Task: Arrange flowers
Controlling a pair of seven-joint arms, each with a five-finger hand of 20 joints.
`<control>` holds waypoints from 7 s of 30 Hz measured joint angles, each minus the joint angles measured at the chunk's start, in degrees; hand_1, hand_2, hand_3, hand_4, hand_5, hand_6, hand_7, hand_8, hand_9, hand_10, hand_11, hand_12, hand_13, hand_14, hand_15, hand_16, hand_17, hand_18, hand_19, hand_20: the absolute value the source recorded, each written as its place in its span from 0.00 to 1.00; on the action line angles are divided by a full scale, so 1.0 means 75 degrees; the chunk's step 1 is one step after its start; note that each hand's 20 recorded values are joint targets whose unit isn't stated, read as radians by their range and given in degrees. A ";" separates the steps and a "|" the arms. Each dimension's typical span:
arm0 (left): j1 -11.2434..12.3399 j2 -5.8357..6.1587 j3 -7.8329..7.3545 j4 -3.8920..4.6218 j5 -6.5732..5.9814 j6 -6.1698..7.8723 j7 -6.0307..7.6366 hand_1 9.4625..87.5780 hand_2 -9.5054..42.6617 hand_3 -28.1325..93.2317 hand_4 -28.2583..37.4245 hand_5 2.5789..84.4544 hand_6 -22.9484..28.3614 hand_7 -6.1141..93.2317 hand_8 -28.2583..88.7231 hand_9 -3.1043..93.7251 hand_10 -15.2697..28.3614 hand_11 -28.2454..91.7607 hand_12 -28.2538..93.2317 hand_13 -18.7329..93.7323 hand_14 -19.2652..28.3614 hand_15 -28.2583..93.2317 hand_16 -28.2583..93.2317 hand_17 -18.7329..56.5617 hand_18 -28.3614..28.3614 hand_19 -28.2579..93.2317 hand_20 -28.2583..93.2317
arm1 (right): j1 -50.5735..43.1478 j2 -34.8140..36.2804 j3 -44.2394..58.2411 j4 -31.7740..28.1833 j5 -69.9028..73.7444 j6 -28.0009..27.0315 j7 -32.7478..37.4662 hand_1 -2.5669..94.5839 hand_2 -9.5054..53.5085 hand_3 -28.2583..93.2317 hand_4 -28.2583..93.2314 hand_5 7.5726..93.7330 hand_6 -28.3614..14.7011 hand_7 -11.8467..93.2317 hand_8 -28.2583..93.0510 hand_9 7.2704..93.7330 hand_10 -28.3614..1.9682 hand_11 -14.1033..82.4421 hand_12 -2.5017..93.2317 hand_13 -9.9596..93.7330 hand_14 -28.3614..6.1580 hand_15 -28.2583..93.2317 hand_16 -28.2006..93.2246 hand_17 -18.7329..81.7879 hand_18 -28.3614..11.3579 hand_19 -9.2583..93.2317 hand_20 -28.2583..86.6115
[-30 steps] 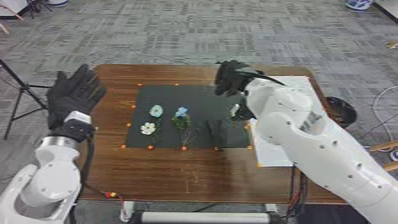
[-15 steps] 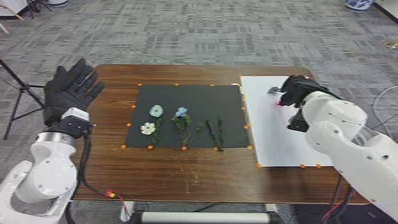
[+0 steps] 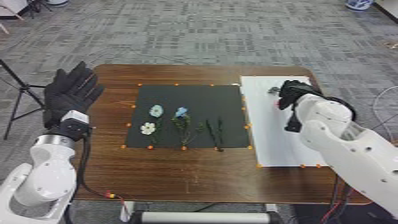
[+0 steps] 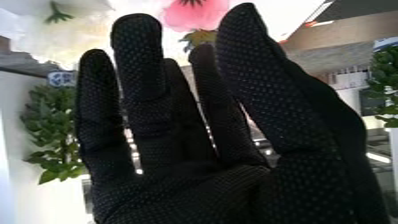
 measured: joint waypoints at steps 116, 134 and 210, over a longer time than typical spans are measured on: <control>-0.0142 0.0012 0.0221 -0.0030 -0.0055 -0.0158 -0.0180 0.24 0.46 0.78 0.00 0.43 0.62 0.11 0.18 0.30 0.67 0.36 0.30 0.33 0.69 0.35 0.21 0.16 0.74 0.49 0.29 | 0.1848 -0.2739 -0.4006 0.0979 -0.0029 0.2802 -0.0546 0.59 0.00 0.79 0.01 0.65 0.62 0.31 0.15 0.78 0.62 0.30 0.45 0.75 0.61 0.74 0.56 0.48 0.20 0.77 0.51; -0.0145 0.0029 0.0196 -0.0032 -0.0076 -0.0154 -0.0170 0.24 0.46 0.78 0.00 0.43 0.62 0.11 0.18 0.31 0.68 0.36 0.31 0.33 0.69 0.35 0.21 0.16 0.74 0.49 0.29 | 0.1674 -0.2573 -0.3652 0.0674 -0.0023 0.2682 -0.0694 0.44 0.00 0.83 0.01 0.64 0.60 0.29 0.14 0.70 0.49 0.39 0.26 0.74 0.55 0.75 0.50 0.47 0.18 0.77 0.51; 0.0640 0.0013 -0.0499 -0.0390 -0.0029 -0.0165 -0.0150 0.23 0.44 0.79 0.00 0.43 0.62 0.11 0.18 0.31 0.67 0.35 0.31 0.34 0.71 0.35 0.22 0.15 0.75 0.49 0.30 | 0.0542 0.0986 -0.0748 -0.0031 -0.0787 0.0980 -0.0872 0.68 0.00 0.73 0.00 0.75 0.68 0.50 0.34 0.89 0.72 0.30 0.54 0.76 0.65 0.74 0.60 0.48 0.24 0.75 0.57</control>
